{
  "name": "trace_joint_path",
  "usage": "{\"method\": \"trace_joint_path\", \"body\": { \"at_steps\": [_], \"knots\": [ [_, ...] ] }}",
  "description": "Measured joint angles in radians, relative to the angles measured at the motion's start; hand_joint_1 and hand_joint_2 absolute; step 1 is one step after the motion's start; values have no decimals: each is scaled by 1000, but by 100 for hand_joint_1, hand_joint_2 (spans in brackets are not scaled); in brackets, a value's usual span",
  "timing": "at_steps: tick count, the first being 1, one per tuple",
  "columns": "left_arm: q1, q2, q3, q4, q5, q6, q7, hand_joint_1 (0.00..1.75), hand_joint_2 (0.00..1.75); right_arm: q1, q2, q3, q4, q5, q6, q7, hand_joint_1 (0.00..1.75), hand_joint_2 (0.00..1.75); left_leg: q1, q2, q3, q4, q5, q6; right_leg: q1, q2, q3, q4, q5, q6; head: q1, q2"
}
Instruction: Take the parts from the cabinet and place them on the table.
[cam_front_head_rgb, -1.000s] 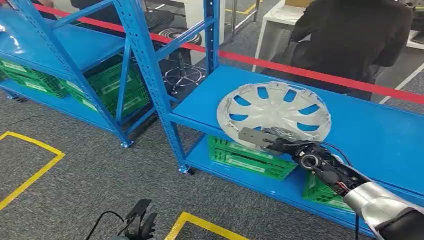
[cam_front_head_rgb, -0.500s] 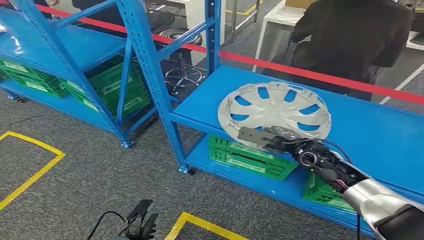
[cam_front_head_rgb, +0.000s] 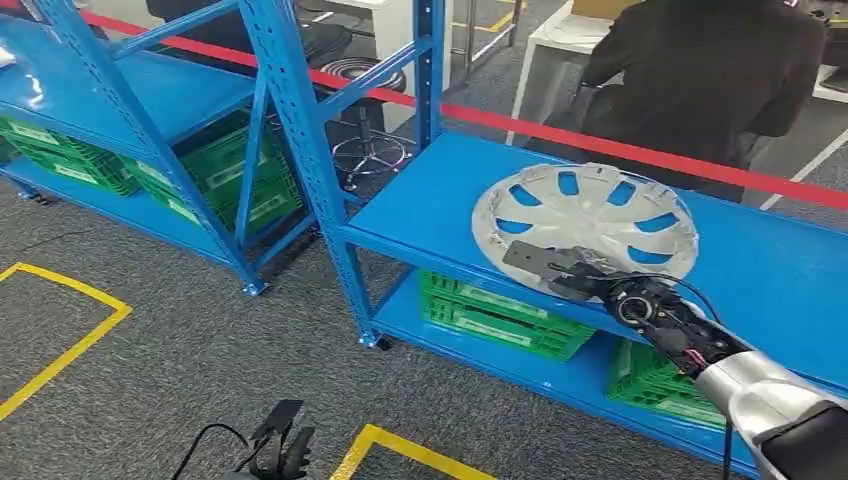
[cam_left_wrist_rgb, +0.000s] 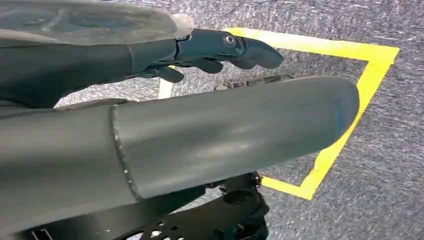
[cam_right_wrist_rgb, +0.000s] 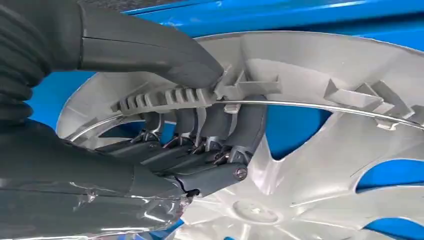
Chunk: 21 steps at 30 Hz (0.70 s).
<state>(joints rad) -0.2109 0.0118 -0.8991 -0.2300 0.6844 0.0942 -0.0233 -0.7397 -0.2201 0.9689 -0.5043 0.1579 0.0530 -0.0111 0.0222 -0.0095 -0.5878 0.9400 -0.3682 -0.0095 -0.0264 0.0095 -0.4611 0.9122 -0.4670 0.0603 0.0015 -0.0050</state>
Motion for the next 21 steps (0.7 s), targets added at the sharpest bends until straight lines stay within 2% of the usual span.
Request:
{"method": "trace_joint_path", "body": {
  "at_steps": [9,14,15,21],
  "knots": [
    [-1,2,-5,0,4,0,0,0,0,-27,-2,1,45,42,-8,47,175,175,0,0,0,0,1,1,0,0,0,0,0,0,0,0],
    [-1,5,-6,0,16,3,0,0,0,-34,-2,0,63,24,-14,47,175,175,0,0,0,0,1,1,0,0,0,0,1,0,0,0],
    [-1,6,-6,0,20,3,0,0,0,-35,-2,-1,66,16,-14,45,161,175,0,0,0,0,1,1,0,0,1,0,0,0,0,0],
    [0,8,-6,0,27,12,0,0,0,-37,-1,-17,82,-29,-12,26,161,175,0,0,0,0,1,1,0,-1,1,0,0,0,0,0]
  ]
}}
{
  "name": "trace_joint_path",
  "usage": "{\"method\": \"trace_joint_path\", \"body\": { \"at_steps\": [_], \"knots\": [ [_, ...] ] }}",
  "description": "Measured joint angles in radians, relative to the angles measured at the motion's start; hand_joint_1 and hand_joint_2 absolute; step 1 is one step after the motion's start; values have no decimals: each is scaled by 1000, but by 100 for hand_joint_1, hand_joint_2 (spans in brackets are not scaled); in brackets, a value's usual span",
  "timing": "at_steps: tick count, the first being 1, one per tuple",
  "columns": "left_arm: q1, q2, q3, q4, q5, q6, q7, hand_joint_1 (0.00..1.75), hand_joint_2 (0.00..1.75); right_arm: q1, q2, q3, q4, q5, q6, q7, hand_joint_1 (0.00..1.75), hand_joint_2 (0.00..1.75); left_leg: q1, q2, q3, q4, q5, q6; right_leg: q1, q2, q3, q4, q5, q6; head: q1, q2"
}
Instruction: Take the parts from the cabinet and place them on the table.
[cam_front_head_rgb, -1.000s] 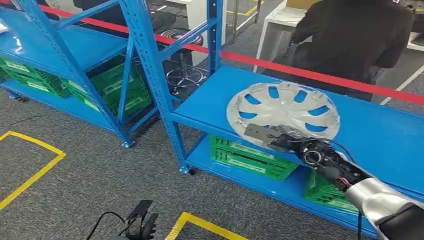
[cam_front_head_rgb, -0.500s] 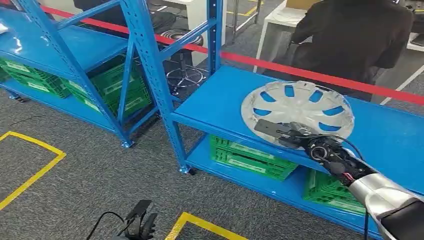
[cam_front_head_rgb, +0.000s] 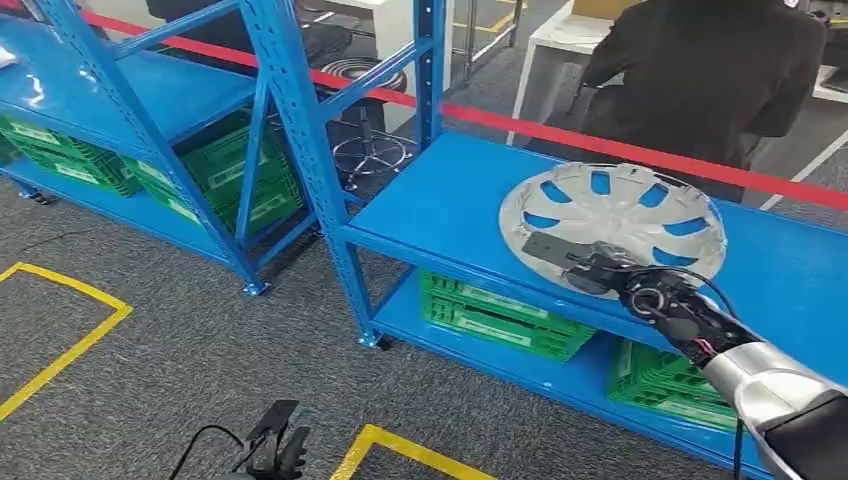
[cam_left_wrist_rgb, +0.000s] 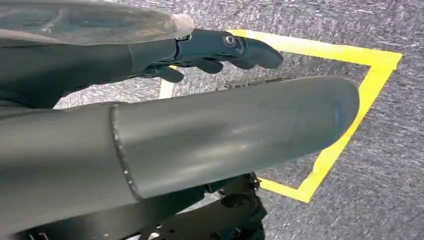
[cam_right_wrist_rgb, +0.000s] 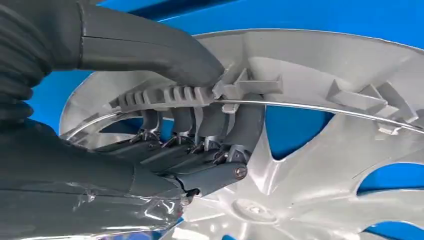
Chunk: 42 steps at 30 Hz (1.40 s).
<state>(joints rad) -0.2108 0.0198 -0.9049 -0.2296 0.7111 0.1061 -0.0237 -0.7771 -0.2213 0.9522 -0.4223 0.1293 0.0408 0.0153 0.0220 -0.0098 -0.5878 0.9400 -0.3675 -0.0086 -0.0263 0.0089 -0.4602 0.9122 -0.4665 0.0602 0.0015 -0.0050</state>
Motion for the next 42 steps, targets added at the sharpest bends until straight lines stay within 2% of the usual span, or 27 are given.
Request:
{"method": "trace_joint_path", "body": {
  "at_steps": [8,9,10,12,23,42],
  "knots": [
    [0,0,0,0,4,1,0,0,0,0,0,-14,6,-7,0,-6,161,175,0,0,0,0,0,0,0,0,0,0,0,0,0,0],
    [0,0,0,0,4,1,0,0,0,0,0,-14,7,-7,0,-6,86,175,0,0,0,0,0,0,0,0,0,0,0,0,0,0],
    [0,0,0,0,4,1,0,0,0,0,0,-14,9,-7,0,-6,75,175,0,0,0,0,0,0,0,0,0,0,-1,0,0,0],
    [0,0,0,0,5,1,0,0,0,1,0,-14,10,-16,2,-7,2,175,0,0,0,0,0,0,0,-1,0,0,-1,0,0,0],
    [0,0,-1,0,8,0,0,0,0,10,0,-59,26,-83,24,-64,0,175,0,0,0,0,0,-1,0,-1,-1,0,0,0,0,0],
    [0,0,-11,0,12,1,0,0,0,14,0,-81,29,-86,30,-69,0,175,0,0,0,0,-2,-2,0,-1,-1,0,-2,-1,0,0]
  ]
}}
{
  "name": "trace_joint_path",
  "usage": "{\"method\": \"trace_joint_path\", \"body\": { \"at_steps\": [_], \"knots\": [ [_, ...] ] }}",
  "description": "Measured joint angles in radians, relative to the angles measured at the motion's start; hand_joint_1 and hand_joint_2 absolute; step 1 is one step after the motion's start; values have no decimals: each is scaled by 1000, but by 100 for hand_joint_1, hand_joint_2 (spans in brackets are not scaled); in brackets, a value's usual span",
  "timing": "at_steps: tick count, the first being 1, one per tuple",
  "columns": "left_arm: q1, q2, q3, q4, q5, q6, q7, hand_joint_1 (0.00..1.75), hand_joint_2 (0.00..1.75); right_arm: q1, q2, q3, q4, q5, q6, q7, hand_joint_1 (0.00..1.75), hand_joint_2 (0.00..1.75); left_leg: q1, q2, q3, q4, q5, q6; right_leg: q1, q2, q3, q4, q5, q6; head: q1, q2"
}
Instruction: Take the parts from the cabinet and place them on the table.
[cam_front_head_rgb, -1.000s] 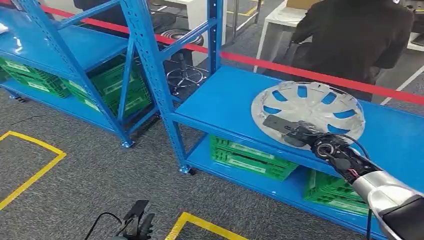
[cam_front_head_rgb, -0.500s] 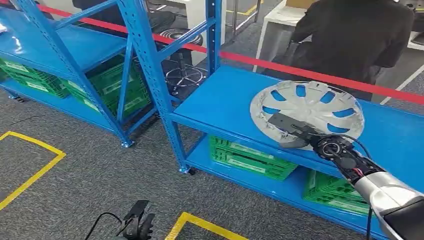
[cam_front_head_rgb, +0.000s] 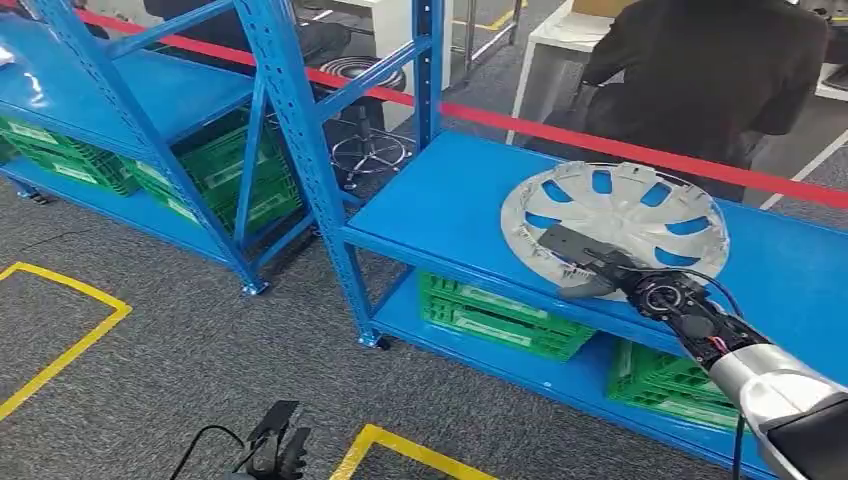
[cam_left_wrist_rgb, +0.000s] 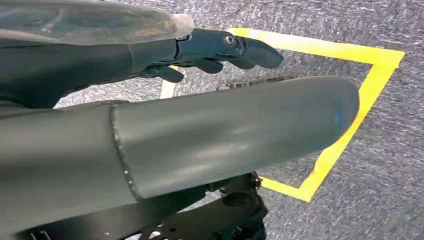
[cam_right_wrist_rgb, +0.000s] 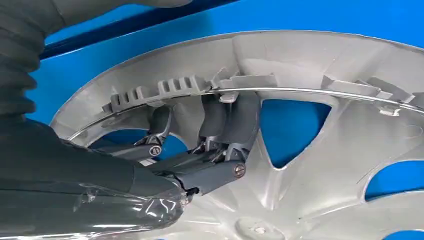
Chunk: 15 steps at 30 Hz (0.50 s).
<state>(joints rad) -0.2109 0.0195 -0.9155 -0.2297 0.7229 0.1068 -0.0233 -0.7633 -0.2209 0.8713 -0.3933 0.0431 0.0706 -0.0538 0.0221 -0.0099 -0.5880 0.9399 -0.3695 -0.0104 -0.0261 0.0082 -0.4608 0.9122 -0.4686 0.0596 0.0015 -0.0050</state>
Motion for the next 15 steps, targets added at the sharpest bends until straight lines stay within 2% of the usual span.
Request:
{"method": "trace_joint_path", "body": {
  "at_steps": [15],
  "knots": [
    [0,0,-2,0,0,0,0,0,0,1,2,-7,3,0,0,0,0,175,0,0,0,0,0,0,0,0,0,0,0,0,0,0]
  ]
}}
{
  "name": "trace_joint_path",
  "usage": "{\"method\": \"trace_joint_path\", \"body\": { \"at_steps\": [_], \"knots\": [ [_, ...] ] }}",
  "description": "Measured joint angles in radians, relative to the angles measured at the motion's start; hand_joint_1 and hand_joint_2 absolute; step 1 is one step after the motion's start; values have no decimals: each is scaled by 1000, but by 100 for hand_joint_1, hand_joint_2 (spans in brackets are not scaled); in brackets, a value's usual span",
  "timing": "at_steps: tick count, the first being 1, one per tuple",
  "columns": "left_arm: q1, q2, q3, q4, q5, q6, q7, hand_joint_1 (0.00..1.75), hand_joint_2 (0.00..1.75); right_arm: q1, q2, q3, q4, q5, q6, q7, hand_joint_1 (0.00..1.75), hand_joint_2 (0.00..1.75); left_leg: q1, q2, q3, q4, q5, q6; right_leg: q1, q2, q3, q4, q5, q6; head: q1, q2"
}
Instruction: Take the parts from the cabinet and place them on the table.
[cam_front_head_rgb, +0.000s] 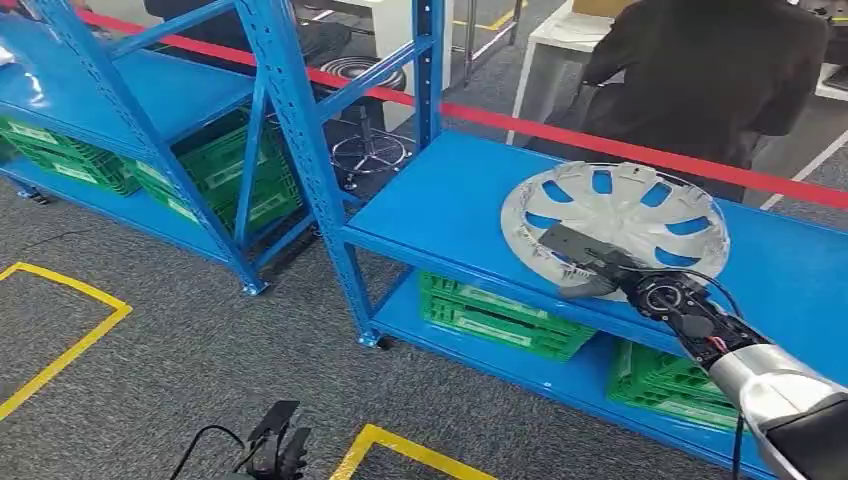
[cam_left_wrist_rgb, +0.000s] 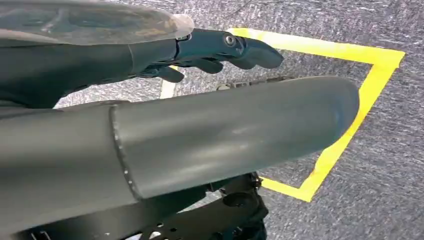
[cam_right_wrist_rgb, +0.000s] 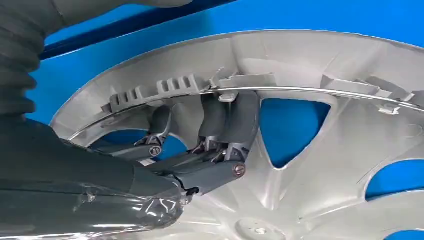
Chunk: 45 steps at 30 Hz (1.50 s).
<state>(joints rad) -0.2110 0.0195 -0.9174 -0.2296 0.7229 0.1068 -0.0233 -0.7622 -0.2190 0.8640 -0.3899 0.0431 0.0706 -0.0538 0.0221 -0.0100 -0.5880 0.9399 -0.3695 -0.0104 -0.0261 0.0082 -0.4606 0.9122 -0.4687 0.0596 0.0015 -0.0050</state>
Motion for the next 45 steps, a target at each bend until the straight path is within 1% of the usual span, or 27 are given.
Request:
{"method": "trace_joint_path", "body": {
  "at_steps": [8,13,14,16,19,22,23,24,29,31,45],
  "knots": [
    [0,0,-1,0,0,0,0,0,0,0,2,0,2,10,0,3,0,175,0,0,0,0,0,0,0,0,0,0,0,0,0,0],
    [-1,0,-1,0,1,-1,0,0,0,-2,3,5,2,85,11,35,0,175,0,0,0,0,0,0,0,0,0,0,0,0,0,0],
    [-1,0,-2,0,1,-3,0,0,0,-4,3,10,2,107,18,47,175,175,0,0,0,0,0,0,0,0,0,0,0,0,0,0],
    [-1,0,-3,0,3,-6,4,0,0,-6,3,21,2,137,30,64,175,175,0,0,0,0,0,0,0,0,0,0,0,0,0,0],
    [-1,0,-3,0,14,-8,6,0,0,-10,3,38,2,159,44,66,175,175,0,1,1,0,-1,-1,0,1,0,0,0,0,0,0],
    [-1,-4,-4,0,18,-8,6,0,0,-12,4,52,2,159,43,66,175,175,0,2,3,0,-2,-2,0,2,1,0,0,0,0,0],
    [-1,-5,-4,0,18,-7,5,0,0,-12,4,52,2,155,41,65,175,175,1,2,3,0,-2,-2,0,3,1,0,-1,-2,0,0],
    [-1,-5,-4,0,19,-7,5,0,0,-12,4,53,2,150,40,64,175,175,1,3,3,-1,-2,-2,1,3,1,0,-3,-6,0,0],
    [0,-8,-4,0,21,-7,3,0,0,-13,4,53,3,145,37,62,175,175,1,3,3,-1,1,0,1,2,1,0,-1,-6,0,0],
    [0,-8,-4,0,21,-7,3,0,0,-14,4,54,2,145,37,60,175,175,0,3,3,-1,1,0,0,2,1,0,3,0,0,0],
    [1,-10,-4,0,21,-6,3,0,0,-20,4,68,3,145,37,58,175,175,0,3,3,-1,0,0,1,2,1,0,2,-2,0,0]
  ]
}}
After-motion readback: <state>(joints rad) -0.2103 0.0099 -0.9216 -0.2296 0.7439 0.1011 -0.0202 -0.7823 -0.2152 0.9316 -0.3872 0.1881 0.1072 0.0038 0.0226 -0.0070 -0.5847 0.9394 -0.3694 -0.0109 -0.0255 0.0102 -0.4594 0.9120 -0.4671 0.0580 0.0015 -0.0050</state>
